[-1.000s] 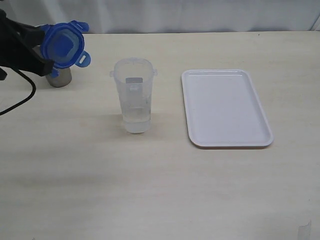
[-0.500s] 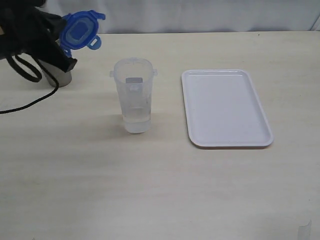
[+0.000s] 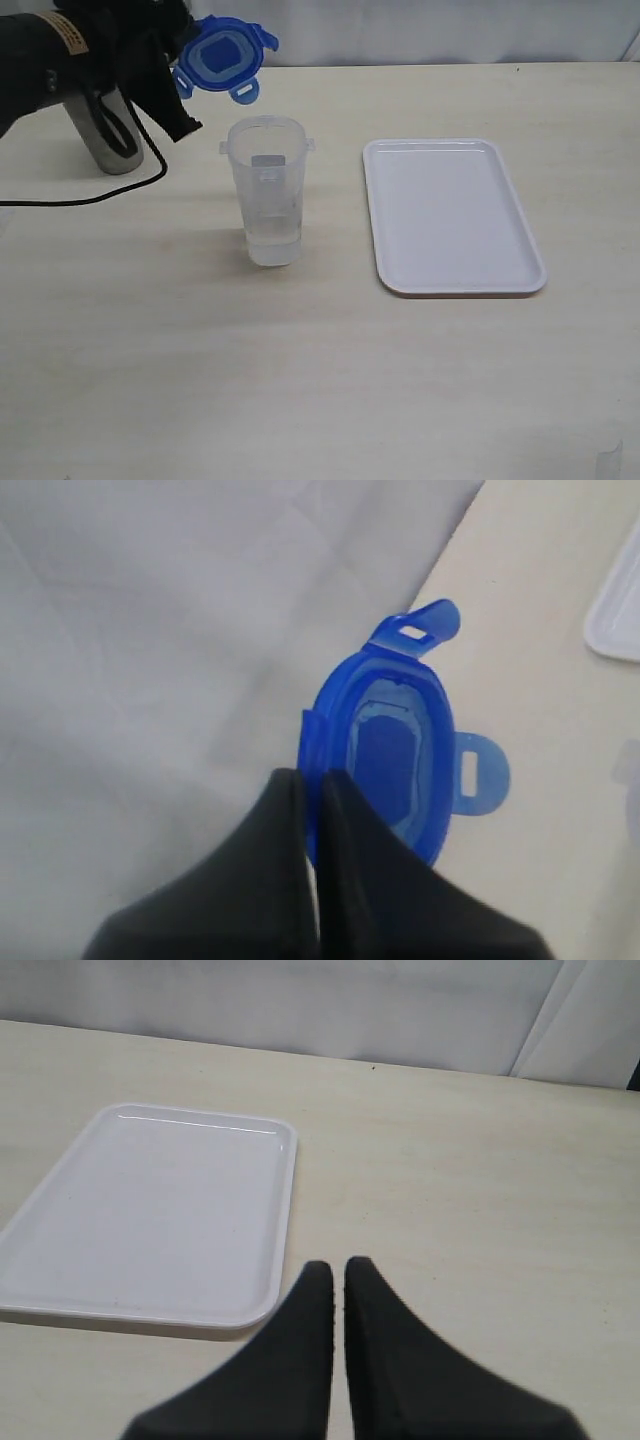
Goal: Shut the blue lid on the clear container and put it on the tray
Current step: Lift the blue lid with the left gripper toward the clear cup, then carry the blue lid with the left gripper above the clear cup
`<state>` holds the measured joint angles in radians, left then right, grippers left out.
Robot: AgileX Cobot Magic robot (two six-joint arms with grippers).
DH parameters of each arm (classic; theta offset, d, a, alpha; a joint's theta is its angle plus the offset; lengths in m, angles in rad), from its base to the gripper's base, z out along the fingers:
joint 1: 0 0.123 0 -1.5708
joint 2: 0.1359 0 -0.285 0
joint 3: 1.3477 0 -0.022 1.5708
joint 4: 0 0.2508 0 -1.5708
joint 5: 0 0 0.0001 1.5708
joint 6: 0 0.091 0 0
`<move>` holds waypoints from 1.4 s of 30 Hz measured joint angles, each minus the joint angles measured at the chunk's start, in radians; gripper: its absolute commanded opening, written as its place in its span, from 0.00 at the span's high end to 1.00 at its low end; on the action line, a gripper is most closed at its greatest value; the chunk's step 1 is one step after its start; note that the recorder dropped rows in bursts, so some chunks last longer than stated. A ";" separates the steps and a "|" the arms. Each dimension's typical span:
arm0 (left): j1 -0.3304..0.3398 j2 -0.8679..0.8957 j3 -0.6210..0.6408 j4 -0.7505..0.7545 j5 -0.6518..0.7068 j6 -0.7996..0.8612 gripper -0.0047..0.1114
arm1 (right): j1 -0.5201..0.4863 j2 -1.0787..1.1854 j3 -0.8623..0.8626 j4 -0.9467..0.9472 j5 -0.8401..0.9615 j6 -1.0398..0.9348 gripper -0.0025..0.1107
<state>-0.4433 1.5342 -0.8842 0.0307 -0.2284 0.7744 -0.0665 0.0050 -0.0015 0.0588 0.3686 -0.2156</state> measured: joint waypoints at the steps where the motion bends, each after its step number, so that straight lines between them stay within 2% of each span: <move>1: 0.000 0.001 0.000 -0.017 -0.023 0.039 0.96 | 0.000 0.000 0.000 0.000 0.000 0.000 0.94; 4: -0.002 0.009 -0.002 -0.121 -0.126 0.219 0.96 | 0.000 0.000 0.000 0.000 0.000 0.000 0.94; 7: -0.018 0.034 -0.002 -0.285 -0.191 0.543 0.96 | 0.000 0.000 0.000 0.000 0.000 0.000 0.94; 10: -0.059 0.084 -0.002 -0.518 -0.297 0.901 0.96 | 0.000 0.000 0.000 0.000 0.000 0.000 0.94; 13: -0.094 0.117 -0.002 -0.636 -0.363 1.060 0.96 | 0.000 0.000 0.000 0.000 0.000 0.000 0.94; 17: -0.136 0.122 -0.002 -0.691 -0.361 1.104 0.96 | 0.000 0.000 0.000 0.000 0.000 0.000 0.94; 22: -0.231 0.122 -0.002 -0.762 -0.359 1.191 0.96 | 0.000 0.000 0.000 0.000 0.000 0.000 0.94; 27: -0.323 0.122 -0.002 -0.892 -0.444 1.336 0.96 | 0.000 0.000 0.000 0.000 0.000 0.000 0.94; 31: -0.360 0.122 -0.002 -0.944 -0.515 1.336 0.96 | 0.000 0.000 0.000 0.000 0.000 0.000 0.94; 42: -0.453 0.122 -0.002 -1.064 -0.534 1.336 0.96 | 0.000 0.000 0.000 0.000 0.000 0.000 0.94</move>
<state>-0.8961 1.6561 -0.8866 -1.0328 -0.7627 2.1102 -0.0665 0.0050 -0.0015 0.0588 0.3686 -0.2156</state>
